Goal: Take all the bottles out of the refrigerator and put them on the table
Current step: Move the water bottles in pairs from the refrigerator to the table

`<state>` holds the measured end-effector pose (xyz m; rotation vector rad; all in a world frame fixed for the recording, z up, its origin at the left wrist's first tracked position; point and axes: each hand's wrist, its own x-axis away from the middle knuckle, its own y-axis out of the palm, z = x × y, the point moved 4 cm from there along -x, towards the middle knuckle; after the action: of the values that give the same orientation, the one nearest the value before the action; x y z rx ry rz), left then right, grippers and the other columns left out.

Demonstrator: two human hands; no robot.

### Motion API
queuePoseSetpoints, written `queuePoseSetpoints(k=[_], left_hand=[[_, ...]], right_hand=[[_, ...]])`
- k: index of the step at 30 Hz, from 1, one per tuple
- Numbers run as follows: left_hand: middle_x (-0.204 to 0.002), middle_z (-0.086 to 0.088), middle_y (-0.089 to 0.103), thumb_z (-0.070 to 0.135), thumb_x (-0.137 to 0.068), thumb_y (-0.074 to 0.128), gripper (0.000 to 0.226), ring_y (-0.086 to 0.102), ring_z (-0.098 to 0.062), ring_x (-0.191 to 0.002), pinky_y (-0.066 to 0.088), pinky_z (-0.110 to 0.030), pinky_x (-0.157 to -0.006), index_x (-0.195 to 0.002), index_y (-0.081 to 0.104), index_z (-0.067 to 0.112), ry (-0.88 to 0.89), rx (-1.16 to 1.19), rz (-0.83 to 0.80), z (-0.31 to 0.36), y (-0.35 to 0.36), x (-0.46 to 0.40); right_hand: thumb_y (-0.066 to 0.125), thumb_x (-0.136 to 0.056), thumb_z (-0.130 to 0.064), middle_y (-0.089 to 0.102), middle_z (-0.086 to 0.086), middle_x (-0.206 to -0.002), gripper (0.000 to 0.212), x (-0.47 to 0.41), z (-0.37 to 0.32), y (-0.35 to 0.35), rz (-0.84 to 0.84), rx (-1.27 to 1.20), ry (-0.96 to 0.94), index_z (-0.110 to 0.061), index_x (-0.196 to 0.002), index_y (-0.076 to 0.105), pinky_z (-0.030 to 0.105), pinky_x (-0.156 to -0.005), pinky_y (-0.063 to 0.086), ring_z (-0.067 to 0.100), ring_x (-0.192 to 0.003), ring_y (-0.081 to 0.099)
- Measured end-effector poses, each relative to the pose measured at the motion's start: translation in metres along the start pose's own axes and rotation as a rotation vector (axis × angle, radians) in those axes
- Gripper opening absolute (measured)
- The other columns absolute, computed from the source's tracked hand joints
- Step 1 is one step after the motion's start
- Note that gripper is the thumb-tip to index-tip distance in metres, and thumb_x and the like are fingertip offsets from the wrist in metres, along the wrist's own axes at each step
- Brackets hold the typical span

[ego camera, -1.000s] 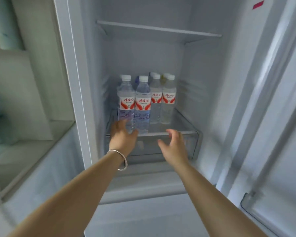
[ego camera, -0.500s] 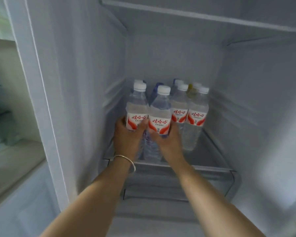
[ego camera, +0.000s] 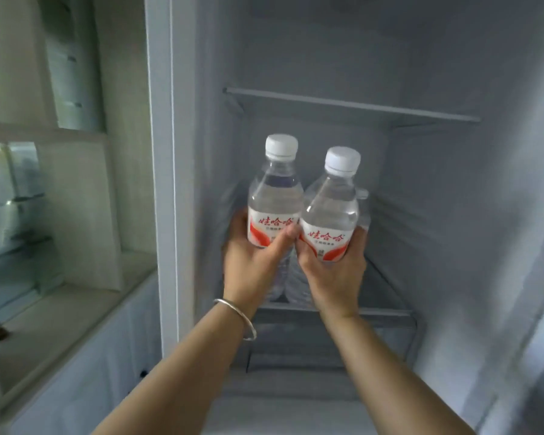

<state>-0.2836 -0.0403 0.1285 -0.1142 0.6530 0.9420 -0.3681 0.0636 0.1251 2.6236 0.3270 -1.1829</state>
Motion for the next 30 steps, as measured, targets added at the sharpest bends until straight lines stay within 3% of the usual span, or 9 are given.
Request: queuePoseSetpoints(k=[3,8,11,15,19,25,30], left_hand=[[-0.090,0.007,0.072,0.054,-0.054,0.076,0.057,0.069,-0.002,-0.083,0.055,-0.018,-0.070,-0.098,0.057,0.025,0.026,0.079,-0.141,0.037,-0.010,0.042],[-0.092,0.008,0.070,0.054,-0.051,0.076,0.063,0.068,0.001,-0.081,0.054,-0.016,-0.068,-0.102,0.052,0.025,-0.005,0.185,-0.431,0.089,-0.008,0.135],[-0.097,0.007,0.072,0.058,-0.050,0.073,0.068,0.069,-0.003,-0.087,0.055,-0.019,-0.072,-0.107,0.056,0.026,-0.072,0.275,-0.525,0.116,0.007,0.190],[-0.095,0.009,0.073,0.063,-0.048,0.073,0.070,0.070,-0.003,-0.086,0.054,-0.015,-0.069,-0.108,0.060,0.028,-0.126,0.358,-0.659,0.161,0.042,0.270],[-0.092,0.011,0.073,0.060,-0.053,0.082,0.064,0.069,0.001,-0.083,0.052,-0.011,-0.066,-0.105,0.059,0.030,-0.152,0.417,-0.801,0.206,0.081,0.358],[-0.097,0.010,0.073,0.064,-0.052,0.071,0.067,0.070,-0.002,-0.087,0.055,-0.016,-0.073,-0.107,0.059,0.028,-0.237,0.485,-0.997,0.269,0.158,0.518],[-0.097,0.005,0.074,0.060,-0.056,0.077,0.062,0.071,-0.006,-0.087,0.058,-0.025,-0.077,-0.107,0.061,0.029,-0.349,0.547,-1.141,0.312,0.227,0.664]], right_hand=[[0.077,-0.058,-0.041,0.066,-0.008,-0.092,0.050,0.041,-0.051,-0.030,0.113,0.018,-0.068,-0.034,-0.098,0.048,0.028,-0.073,0.054,0.009,-0.084,0.067],[0.072,-0.057,-0.043,0.069,-0.020,-0.087,0.051,0.125,-0.136,-0.100,0.226,0.137,-0.082,-0.032,-0.101,0.048,0.014,-0.068,0.052,0.000,-0.083,0.068],[0.072,-0.056,-0.043,0.069,-0.025,-0.090,0.054,0.162,-0.182,-0.151,0.262,0.239,-0.050,-0.032,-0.104,0.049,0.016,-0.068,0.053,0.002,-0.084,0.068],[0.072,-0.051,-0.047,0.068,-0.015,-0.092,0.058,0.201,-0.244,-0.227,0.370,0.380,-0.032,-0.033,-0.103,0.049,0.015,-0.067,0.053,0.001,-0.084,0.067],[0.071,-0.053,-0.049,0.066,-0.030,-0.089,0.053,0.251,-0.298,-0.311,0.510,0.499,-0.026,-0.037,-0.100,0.049,0.014,-0.066,0.051,-0.002,-0.083,0.066],[0.069,-0.053,-0.050,0.067,-0.029,-0.088,0.051,0.334,-0.386,-0.462,0.704,0.658,0.014,-0.038,-0.099,0.052,0.014,-0.066,0.052,-0.004,-0.084,0.066],[0.069,-0.052,-0.054,0.069,-0.017,-0.090,0.051,0.399,-0.454,-0.596,0.781,0.837,0.098,-0.042,-0.099,0.054,0.029,-0.071,0.055,0.004,-0.085,0.068]])
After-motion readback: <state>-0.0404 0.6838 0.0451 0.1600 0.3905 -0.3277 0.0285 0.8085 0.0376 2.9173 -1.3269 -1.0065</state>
